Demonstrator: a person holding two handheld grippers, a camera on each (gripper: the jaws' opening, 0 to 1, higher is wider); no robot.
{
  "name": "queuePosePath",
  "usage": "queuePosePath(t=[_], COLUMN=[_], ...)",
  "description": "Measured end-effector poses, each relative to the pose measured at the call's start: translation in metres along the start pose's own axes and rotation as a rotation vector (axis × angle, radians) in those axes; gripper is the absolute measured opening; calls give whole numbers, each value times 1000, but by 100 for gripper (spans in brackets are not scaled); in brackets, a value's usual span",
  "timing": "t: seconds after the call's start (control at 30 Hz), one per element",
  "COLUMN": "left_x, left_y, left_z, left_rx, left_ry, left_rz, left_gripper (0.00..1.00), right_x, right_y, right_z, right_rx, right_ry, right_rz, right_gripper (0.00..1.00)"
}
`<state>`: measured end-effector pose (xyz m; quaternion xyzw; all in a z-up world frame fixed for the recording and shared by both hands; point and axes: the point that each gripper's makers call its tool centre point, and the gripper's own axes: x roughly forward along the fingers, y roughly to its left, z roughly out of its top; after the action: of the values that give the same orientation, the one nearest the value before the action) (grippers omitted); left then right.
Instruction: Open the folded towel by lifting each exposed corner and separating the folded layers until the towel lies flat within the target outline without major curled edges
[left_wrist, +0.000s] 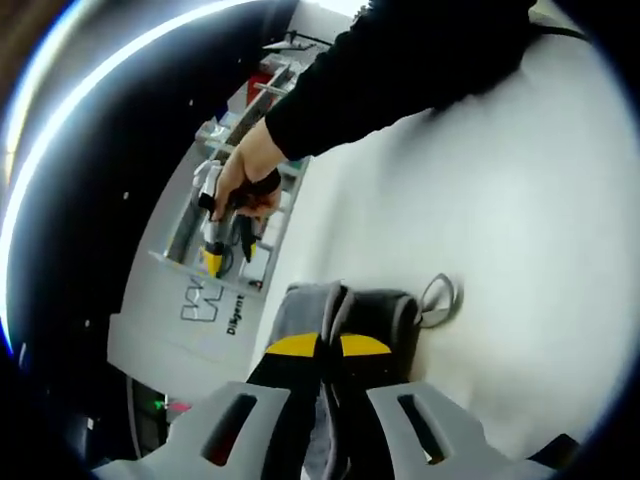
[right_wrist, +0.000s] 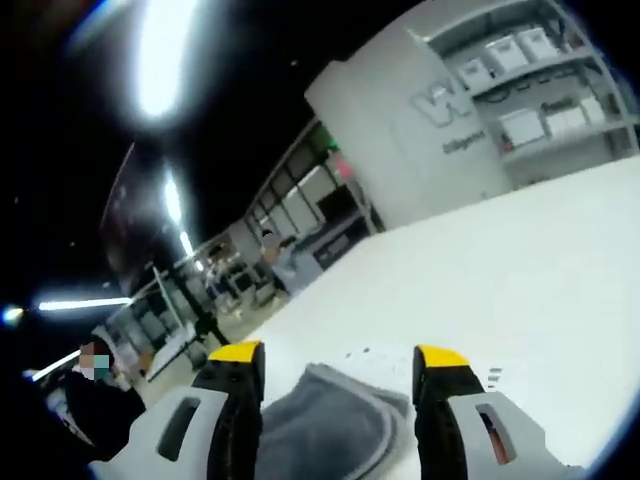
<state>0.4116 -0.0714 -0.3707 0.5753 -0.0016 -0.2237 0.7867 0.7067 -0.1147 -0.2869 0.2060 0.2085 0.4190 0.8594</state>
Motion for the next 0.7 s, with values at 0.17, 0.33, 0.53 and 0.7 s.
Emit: queuePosePath(t=[0.17, 0.33, 0.53, 0.7], left_x=[1, 1, 0, 0], left_y=[1, 2, 3, 2], left_z=[0, 0, -1, -1], left_rx=[-2, -5, -7, -9], left_ry=[-4, -5, -7, -8], left_rz=[-2, -1, 0, 0], left_gripper=[4, 4, 4, 4], right_x=[2, 7, 11, 10], right_y=[-12, -17, -24, -30], right_z=[-7, -19, -32, -36], right_rx=[25, 35, 44, 48], right_ry=[20, 56, 91, 103], right_rz=[-18, -27, -20, -38], right_gripper=[55, 53, 51, 49])
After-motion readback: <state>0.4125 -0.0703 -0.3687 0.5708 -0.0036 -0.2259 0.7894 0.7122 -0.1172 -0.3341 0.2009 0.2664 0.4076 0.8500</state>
